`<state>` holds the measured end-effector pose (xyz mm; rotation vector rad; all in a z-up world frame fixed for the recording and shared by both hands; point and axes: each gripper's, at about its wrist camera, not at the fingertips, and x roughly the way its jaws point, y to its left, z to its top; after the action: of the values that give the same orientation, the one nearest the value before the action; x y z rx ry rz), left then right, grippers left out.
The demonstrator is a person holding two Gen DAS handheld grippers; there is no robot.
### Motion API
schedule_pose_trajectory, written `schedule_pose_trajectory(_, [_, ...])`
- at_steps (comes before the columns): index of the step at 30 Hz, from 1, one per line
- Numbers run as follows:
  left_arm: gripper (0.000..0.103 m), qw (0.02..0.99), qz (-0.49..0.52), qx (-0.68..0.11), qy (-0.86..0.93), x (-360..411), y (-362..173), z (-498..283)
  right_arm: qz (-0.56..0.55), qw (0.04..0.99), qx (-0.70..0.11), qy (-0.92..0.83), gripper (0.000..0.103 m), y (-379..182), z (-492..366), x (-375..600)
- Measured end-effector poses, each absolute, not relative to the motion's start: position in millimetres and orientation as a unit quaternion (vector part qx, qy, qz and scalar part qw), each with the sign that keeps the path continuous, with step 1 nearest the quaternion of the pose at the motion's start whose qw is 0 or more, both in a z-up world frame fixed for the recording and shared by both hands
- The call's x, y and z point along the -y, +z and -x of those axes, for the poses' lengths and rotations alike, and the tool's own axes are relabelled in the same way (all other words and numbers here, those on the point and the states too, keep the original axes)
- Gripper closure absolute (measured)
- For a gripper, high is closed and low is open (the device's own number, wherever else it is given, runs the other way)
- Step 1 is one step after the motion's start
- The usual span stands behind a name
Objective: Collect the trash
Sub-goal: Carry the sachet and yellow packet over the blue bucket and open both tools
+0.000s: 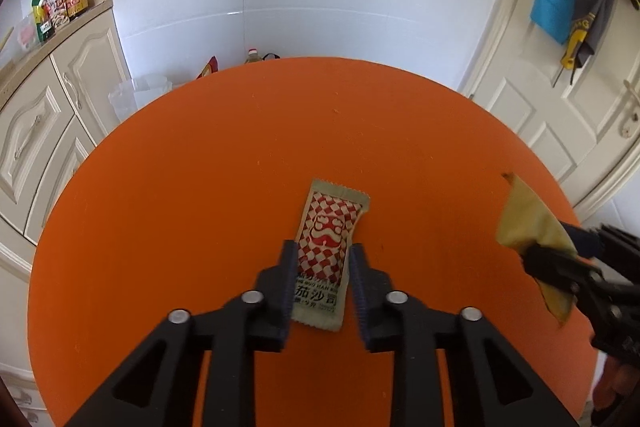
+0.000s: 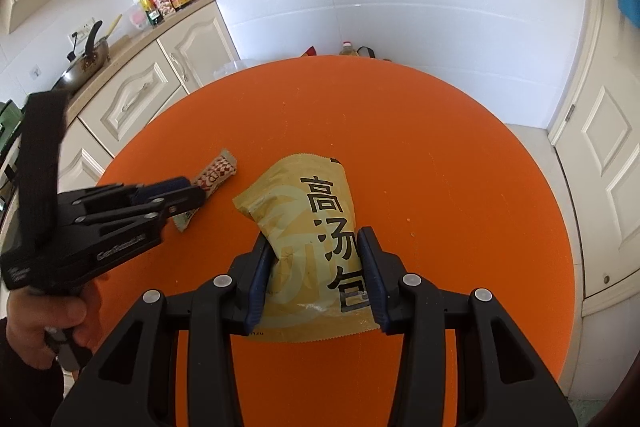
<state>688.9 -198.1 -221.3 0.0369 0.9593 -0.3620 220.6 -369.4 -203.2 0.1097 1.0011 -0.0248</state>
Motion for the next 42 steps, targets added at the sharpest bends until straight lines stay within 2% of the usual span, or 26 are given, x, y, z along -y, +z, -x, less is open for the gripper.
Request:
schedule_pose_trajectory(3, [0.07,0.871,-0.031,-0.458,-0.174,206,-232,-693,-0.053,0.877,-0.478,-0.012,0.061,-201,-221,370])
schedule_pose_trajectory(5, [0.071,0.872,-0.046,-0.454,-0.177,216,-237,-692,-0.054,0.877,-0.477,-0.013,0.061,-199,-221,370])
schedule_pose_trajectory(6, [0.073,0.873,-0.05,-0.452,-0.179,218,-241,-696,-0.054,0.878,-0.476,-0.013,0.061,-199,-222,371])
schedule_pose_trajectory(7, [0.086,0.873,-0.05,-0.45,-0.18,221,-244,-696,-0.055,0.877,-0.476,-0.014,0.061,-199,-222,372])
schedule_pose_trajectory(9, [0.093,0.871,-0.038,-0.451,-0.189,222,-248,-691,-0.057,0.878,-0.476,-0.015,0.061,-200,-221,373])
schedule_pose_trajectory(13, [0.099,0.863,-0.001,-0.459,-0.212,221,-247,-681,-0.061,0.878,-0.475,-0.016,0.061,-201,-218,374])
schedule_pose_trajectory(23, [0.101,0.86,0.025,-0.45,-0.238,219,-239,-641,-0.061,0.883,-0.464,-0.022,0.061,-188,-206,376])
schedule_pose_trajectory(36, [0.101,0.878,0.031,-0.409,-0.249,213,-181,-542,-0.058,0.899,-0.433,-0.039,0.061,-152,-175,383])
schedule_pose_trajectory(42, [0.101,0.886,0.024,-0.376,-0.271,182,-143,-502,-0.061,0.91,-0.407,-0.058,0.061,-127,-146,395])
